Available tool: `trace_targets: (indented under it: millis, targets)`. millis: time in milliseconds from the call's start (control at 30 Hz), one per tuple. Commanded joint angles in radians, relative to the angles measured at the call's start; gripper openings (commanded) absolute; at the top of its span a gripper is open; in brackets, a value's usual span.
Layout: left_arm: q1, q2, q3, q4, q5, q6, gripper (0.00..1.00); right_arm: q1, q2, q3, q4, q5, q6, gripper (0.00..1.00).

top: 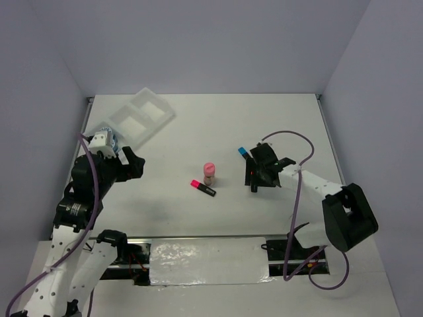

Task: Sort the stationery into containers
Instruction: Pick up the pen from the center of the board.

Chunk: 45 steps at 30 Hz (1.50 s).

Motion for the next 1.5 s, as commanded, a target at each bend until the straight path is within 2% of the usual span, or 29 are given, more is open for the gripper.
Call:
trace_targets:
  millis: [0,133,233,267,400,467,533,600,633,700,767,833,867,900,1000,1167,1467]
  targets:
    - [-0.012,-0.025,0.002,0.022,0.01,0.018,0.99,-0.005,0.061,0.053,0.032,-0.016,-0.018,0.7]
    - [-0.013,-0.042,-0.002,0.025,0.013,0.02,0.99,-0.008,0.152,0.08,0.026,0.011,-0.03,0.62]
    - [-0.015,-0.039,-0.001,0.025,0.013,0.018,0.99,-0.008,0.192,0.08,0.026,0.026,-0.031,0.47]
    - [-0.015,-0.038,-0.001,0.025,0.013,0.018,0.99,-0.008,0.191,0.077,0.032,0.018,-0.033,0.38]
    - [-0.015,-0.022,0.005,0.025,0.02,0.02,0.99,-0.01,0.158,0.063,0.049,-0.001,-0.042,0.33]
    - [-0.015,-0.004,0.017,0.019,0.042,0.02,0.99,-0.013,0.135,0.059,0.045,-0.02,-0.056,0.2]
    - [-0.015,0.023,0.036,0.01,0.063,0.006,0.99,-0.011,0.068,0.047,0.042,-0.023,-0.065,0.16]
    - [-0.015,0.05,0.065,0.019,0.158,-0.043,0.99,-0.004,-0.011,0.039,0.019,-0.012,-0.067,0.15]
    - [-0.015,0.079,0.073,0.036,0.204,-0.067,0.99,0.004,-0.111,0.037,0.012,-0.014,-0.065,0.15]
    - [-0.019,0.128,0.091,0.124,0.345,-0.156,0.99,0.01,-0.205,0.065,-0.033,-0.005,-0.059,0.15]
    - [-0.042,0.165,0.108,0.206,0.413,-0.224,0.99,0.024,-0.304,0.102,-0.084,-0.003,-0.051,0.15]
    - [-0.145,0.226,0.134,0.307,0.39,-0.297,0.99,0.047,-0.339,0.163,-0.113,-0.015,-0.056,0.15]
    - [-0.192,0.249,0.177,0.324,0.355,-0.311,0.99,0.082,-0.354,0.186,-0.127,-0.015,-0.053,0.15]
    - [-0.296,0.301,0.198,0.341,0.271,-0.333,0.99,0.105,-0.36,0.227,-0.135,-0.012,-0.051,0.15]
    - [-0.444,0.417,0.286,0.388,0.194,-0.356,1.0,0.209,-0.397,0.292,-0.135,0.009,-0.032,0.15]
    - [-0.581,0.546,0.384,0.454,0.134,-0.371,0.99,0.322,-0.426,0.384,-0.179,0.067,-0.002,0.15]
    - [-0.685,0.686,0.464,0.476,0.083,-0.364,0.95,0.382,-0.454,0.41,-0.158,0.001,0.011,0.15]
